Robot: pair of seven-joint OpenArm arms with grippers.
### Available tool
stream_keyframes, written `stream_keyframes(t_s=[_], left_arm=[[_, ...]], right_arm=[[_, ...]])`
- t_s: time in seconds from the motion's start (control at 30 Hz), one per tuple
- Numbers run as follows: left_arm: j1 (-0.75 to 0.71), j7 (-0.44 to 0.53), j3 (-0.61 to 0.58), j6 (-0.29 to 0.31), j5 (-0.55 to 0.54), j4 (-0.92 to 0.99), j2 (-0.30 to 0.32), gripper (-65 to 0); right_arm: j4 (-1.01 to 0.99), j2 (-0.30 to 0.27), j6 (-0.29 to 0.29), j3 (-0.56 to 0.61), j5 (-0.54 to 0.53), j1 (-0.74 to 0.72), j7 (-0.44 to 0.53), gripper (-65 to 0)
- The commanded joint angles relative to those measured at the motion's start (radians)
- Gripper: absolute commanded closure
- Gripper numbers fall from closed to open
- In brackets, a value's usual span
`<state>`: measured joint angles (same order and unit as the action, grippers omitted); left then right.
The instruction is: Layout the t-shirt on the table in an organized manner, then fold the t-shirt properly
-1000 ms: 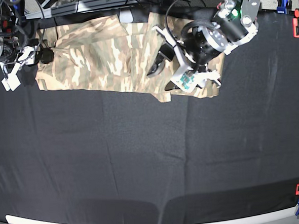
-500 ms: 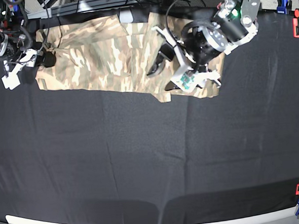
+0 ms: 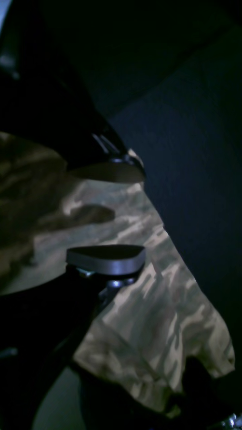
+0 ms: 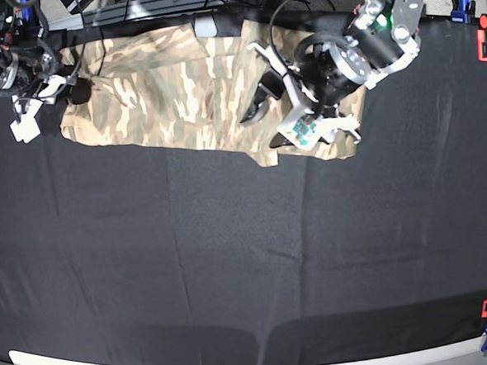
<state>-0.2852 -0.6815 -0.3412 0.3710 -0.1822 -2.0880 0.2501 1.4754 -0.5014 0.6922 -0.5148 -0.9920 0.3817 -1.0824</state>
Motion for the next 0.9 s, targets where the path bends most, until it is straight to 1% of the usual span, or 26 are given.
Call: stream_keyframes(t_s=[0.0,0.1,0.17,0.23,0.33,0.43,0.57,0.67,0.7,0.77,0.87], left_arm=[[0.005,0.024,0.005,0.003,0.006,-0.019,0.003,-28.0],[0.002,0.024,0.037,0.003,0.009,-0.019,0.003,-28.0],[0.002,0.023,0.074,0.003,0.010,-0.019,0.003,-27.9],[0.001,0.017,0.121,0.003,0.007,-0.019,0.003,-27.9],[-0.008,0.017,0.194,0.003,0.006,-0.019,0.003,-28.0],[-0.029,0.019,0.258,0.003,-0.025,-0.019,0.003,-27.9],[-0.063,0.029,0.336,0.003,-0.058,-0.019,0.003,-27.9],[-0.087,0.028,0.405,0.004,-0.103,-0.019,0.003,-27.9],[-0.095,0.028,0.431,0.006,-0.124,-0.019,0.003,-27.9],[-0.108,0.024,0.483,0.040,-0.167,-0.019,0.003,-27.9],[-0.128,0.024,0.559,0.077,-0.241,-0.019,0.003,-27.9]], right_arm=[[0.026,-0.033,0.006,-0.041,-0.003,-0.005,0.018,0.0],[0.075,-0.036,0.006,-0.136,-0.011,-0.004,-0.005,0.0],[0.129,-0.027,0.006,-0.188,-0.054,0.001,-0.049,0.0],[0.204,-0.003,0.006,-0.226,-0.101,0.021,-0.050,0.0],[0.350,0.054,0.006,-0.228,-0.143,0.064,-0.050,0.0],[0.528,0.145,0.006,-0.197,-0.145,0.087,-0.050,0.0],[0.755,0.277,0.006,-0.109,-0.138,0.082,-0.049,0.0],[0.858,0.351,0.006,0.011,-0.093,0.066,-0.048,0.0],[0.870,0.372,0.006,0.061,-0.060,0.053,-0.044,0.0],[0.869,0.408,-0.002,0.171,0.037,0.021,-0.040,0.0],[0.868,0.451,-0.038,0.343,0.189,-0.024,-0.013,0.0]])
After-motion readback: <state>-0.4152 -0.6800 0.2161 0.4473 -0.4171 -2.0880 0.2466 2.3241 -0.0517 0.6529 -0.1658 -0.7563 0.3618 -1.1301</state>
